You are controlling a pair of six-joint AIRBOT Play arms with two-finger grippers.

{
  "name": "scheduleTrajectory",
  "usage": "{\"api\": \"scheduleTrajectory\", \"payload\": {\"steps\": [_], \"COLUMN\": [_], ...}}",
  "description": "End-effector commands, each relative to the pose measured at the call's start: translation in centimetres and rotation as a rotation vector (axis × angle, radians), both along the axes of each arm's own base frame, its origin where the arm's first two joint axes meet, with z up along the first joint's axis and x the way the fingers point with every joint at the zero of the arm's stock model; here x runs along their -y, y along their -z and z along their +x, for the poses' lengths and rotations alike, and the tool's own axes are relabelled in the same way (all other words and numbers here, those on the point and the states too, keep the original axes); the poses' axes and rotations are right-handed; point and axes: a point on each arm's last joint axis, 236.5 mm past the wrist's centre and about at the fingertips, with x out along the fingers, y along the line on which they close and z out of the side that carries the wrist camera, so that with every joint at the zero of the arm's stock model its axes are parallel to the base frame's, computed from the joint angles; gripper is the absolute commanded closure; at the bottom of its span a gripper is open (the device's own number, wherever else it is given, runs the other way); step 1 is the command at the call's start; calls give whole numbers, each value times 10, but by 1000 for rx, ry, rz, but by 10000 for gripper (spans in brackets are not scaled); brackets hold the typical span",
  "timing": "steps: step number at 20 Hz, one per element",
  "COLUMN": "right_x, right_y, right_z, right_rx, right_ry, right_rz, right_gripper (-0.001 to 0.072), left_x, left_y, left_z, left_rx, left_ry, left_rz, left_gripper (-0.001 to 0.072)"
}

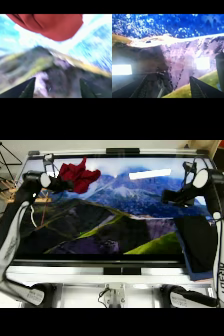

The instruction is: Fold the shirts.

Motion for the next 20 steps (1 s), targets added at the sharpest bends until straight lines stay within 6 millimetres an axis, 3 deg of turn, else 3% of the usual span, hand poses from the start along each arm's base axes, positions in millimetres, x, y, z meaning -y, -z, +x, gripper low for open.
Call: {"api": "scheduleTrajectory", "payload": {"steps": [1,4,8,11,14,15,16,18,20], "right_x": [-6,-13,-21,-33,-34,-34,-35,-34,-32], "right_y": [-2,-3,-4,-6,-7,-6,-4,0,3], "right_z": [3,3,2,1,1,-1,-6,-18,-31], "right_rx": [13,14,9,6,5,-2,-20,-61,-110], "right_ry": [-5,-7,-11,-15,-16,-22,-41,-108,-149], "right_rz": [23,54,91,145,150,148,142,117,99], "right_gripper": [77,78,78,78,78,78,78,77,80], "left_x": [-33,-23,-1,4,6,6,7,19,41], "left_y": [69,95,91,98,99,93,80,33,-34], "left_z": [29,58,89,93,95,96,97,99,88], "left_rx": [-173,-99,52,67,71,79,106,192,287], "left_ry": [-76,-102,-127,-130,-132,-133,-106,7,135], "left_rz": [-18,-140,-269,-277,-286,-298,-285,-220,-158], "left_gripper": [20,22,32,58,413,666,672,672,672]}}
